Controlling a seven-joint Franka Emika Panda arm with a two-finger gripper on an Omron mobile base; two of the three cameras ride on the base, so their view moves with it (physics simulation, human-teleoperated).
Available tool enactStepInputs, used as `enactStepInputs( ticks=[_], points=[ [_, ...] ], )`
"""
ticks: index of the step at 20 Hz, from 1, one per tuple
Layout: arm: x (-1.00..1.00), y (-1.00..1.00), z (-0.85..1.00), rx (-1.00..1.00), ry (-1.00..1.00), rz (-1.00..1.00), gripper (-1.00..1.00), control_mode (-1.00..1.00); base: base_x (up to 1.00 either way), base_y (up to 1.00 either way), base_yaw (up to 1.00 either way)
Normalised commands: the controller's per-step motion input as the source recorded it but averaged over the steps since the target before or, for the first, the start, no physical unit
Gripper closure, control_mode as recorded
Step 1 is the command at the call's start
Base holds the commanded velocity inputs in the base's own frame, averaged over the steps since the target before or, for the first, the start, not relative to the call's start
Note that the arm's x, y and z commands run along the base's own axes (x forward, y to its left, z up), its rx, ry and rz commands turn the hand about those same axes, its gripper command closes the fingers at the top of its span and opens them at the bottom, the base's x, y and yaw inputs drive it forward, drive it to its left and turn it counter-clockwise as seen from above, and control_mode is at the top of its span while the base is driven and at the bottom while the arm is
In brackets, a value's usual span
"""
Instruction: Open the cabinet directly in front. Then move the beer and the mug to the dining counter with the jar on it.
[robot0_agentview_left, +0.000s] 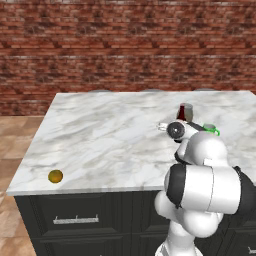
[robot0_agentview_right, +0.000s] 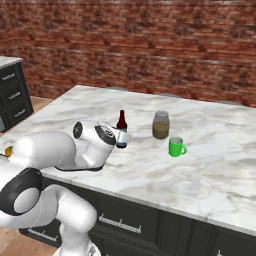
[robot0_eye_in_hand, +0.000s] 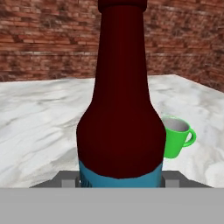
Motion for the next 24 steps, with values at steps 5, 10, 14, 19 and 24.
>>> enactStepInputs(
  ticks=[5, 10, 14, 19, 24],
  points=[
    [0.00, 0.00, -0.37, -0.02, -0.02, 0.00, 1.00, -1.00, 0.00, 0.00, 0.00],
    [0.05, 0.00, -0.33, -0.02, -0.06, 0.00, 1.00, -1.00, 0.00, 0.00, 0.00],
    [0.03, 0.00, -0.20, 0.00, -0.10, 0.00, 1.00, -1.00, 0.00, 0.00, 0.00],
    [0.15, -0.05, -0.18, 0.00, -0.06, 0.00, 1.00, -1.00, 0.00, 0.00, 0.00],
    [0.00, 0.00, 0.00, 0.00, 0.00, 0.00, -1.00, -1.00, 0.00, 0.00, 0.00]
  ],
)
